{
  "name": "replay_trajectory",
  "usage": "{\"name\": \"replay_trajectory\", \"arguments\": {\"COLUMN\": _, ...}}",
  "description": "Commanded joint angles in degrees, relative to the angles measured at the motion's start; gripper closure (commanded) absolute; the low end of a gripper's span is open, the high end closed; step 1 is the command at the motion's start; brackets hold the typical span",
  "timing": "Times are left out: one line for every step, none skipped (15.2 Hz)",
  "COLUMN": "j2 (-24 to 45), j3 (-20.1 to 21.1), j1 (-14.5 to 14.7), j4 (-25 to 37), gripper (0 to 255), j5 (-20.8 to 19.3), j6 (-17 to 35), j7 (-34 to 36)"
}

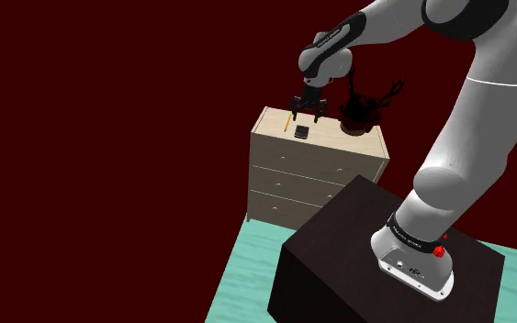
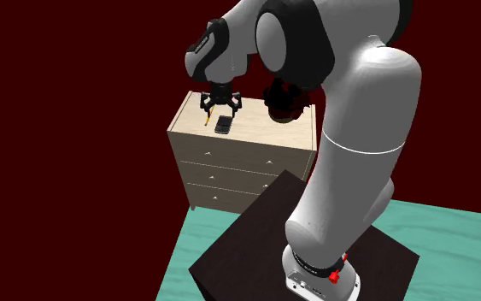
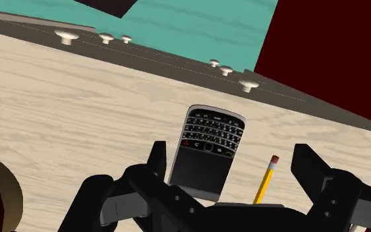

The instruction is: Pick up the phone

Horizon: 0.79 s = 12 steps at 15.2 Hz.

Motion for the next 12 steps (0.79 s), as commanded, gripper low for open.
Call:
{"name": "replay_trajectory", "arguments": {"j2": 3.95, "j3": -0.37, "j1": -0.67, "j4": 2.86, "gripper": 0, "j5": 1.15, "j6": 1.33, "j7": 0.73}}
{"name": "replay_trajectory", "arguments": {"j2": 5.89, "j3": -0.55, "j1": -1.1, "j4": 4.22, "gripper": 0, "j5": 1.77, "j6": 2.0, "j7": 0.93}}
{"name": "replay_trajectory", "arguments": {"j2": 7.83, "j3": -0.72, "j1": -1.56, "j4": 5.62, "gripper": 0, "j5": 2.39, "j6": 2.6, "j7": 1.14}}
{"name": "replay_trajectory", "arguments": {"j2": 9.7, "j3": -0.86, "j1": -2.03, "j4": 7.02, "gripper": 0, "j5": 3.0, "j6": 3.14, "j7": 1.34}}
{"name": "replay_trajectory", "arguments": {"j2": 10.22, "j3": -0.76, "j1": -2.09, "j4": 6.91, "gripper": 0, "j5": 3.2, "j6": 3.75, "j7": 1.17}}
{"name": "replay_trajectory", "arguments": {"j2": 10.75, "j3": -0.66, "j1": -2.16, "j4": 6.81, "gripper": 0, "j5": 3.41, "j6": 4.36, "j7": 1.0}}
{"name": "replay_trajectory", "arguments": {"j2": 11.29, "j3": -0.55, "j1": -2.23, "j4": 6.72, "gripper": 0, "j5": 3.63, "j6": 4.97, "j7": 0.83}}
{"name": "replay_trajectory", "arguments": {"j2": 11.83, "j3": -0.44, "j1": -2.3, "j4": 6.65, "gripper": 0, "j5": 3.84, "j6": 5.57, "j7": 0.65}}
{"name": "replay_trajectory", "arguments": {"j2": 12.38, "j3": -0.33, "j1": -2.38, "j4": 6.59, "gripper": 0, "j5": 4.06, "j6": 6.17, "j7": 0.48}}
{"name": "replay_trajectory", "arguments": {"j2": 12.94, "j3": -0.21, "j1": -2.46, "j4": 6.54, "gripper": 0, "j5": 4.28, "j6": 6.76, "j7": 0.3}}
{"name": "replay_trajectory", "arguments": {"j2": 13.51, "j3": -0.09, "j1": -2.54, "j4": 6.5, "gripper": 0, "j5": 4.5, "j6": 7.35, "j7": 0.13}}
{"name": "replay_trajectory", "arguments": {"j2": 13.84, "j3": -0.02, "j1": -2.59, "j4": 6.49, "gripper": 0, "j5": 4.62, "j6": 7.68, "j7": 0.03}}
